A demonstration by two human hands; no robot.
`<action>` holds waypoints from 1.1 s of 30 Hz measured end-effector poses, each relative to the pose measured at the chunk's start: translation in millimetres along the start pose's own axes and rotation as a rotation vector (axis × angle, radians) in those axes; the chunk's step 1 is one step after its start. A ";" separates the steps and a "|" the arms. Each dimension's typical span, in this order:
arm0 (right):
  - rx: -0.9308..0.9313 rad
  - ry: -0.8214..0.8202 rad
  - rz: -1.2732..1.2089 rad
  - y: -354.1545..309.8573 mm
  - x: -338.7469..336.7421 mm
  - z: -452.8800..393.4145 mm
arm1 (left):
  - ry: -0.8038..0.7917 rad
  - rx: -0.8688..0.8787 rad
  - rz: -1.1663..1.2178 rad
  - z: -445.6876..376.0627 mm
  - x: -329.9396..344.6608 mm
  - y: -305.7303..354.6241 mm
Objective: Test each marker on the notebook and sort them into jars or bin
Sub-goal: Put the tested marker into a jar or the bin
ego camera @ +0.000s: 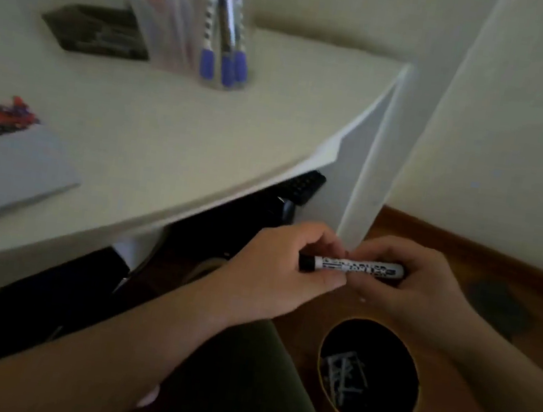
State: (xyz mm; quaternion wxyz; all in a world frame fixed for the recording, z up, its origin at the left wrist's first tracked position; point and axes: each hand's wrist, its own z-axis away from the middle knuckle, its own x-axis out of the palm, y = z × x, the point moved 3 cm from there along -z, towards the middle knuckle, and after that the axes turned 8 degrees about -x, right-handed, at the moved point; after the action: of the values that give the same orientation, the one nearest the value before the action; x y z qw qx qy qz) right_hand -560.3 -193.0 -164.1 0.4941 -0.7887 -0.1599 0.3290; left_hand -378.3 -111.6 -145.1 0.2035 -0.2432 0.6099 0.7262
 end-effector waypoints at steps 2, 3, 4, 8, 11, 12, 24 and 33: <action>0.154 0.057 0.010 48.1 -12.8 33.9 | -0.146 -0.075 0.019 -30.4 56.9 -14.2; 0.232 0.079 0.015 72.9 -16.7 51.5 | -0.208 -0.113 0.025 -42.9 84.3 -23.4; 0.312 0.089 0.022 96.8 -17.1 69.4 | -0.265 -0.158 0.021 -52.6 110.1 -34.3; 0.653 0.068 -0.053 180.8 1.6 138.8 | -0.515 -0.371 -0.104 -64.9 184.5 -78.3; 0.882 0.113 -0.187 229.9 24.8 178.8 | -0.706 -0.454 -0.260 -64.3 208.5 -93.9; 0.971 0.157 -0.249 245.0 31.6 190.1 | -0.726 -0.460 -0.282 -65.5 211.4 -95.1; 1.229 0.049 -0.239 309.8 56.3 223.7 | -0.634 -0.468 -0.161 -71.2 204.1 -93.5; 0.612 0.170 -0.370 147.0 31.6 39.1 | -0.207 -0.166 -0.135 -61.2 77.3 -31.2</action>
State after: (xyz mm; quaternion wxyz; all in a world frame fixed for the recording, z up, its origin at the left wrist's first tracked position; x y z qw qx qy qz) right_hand -574.3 -216.1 -317.0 0.7699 -0.5866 -0.1523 0.1998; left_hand -415.2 -166.6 -224.6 0.2929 -0.2236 0.5057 0.7801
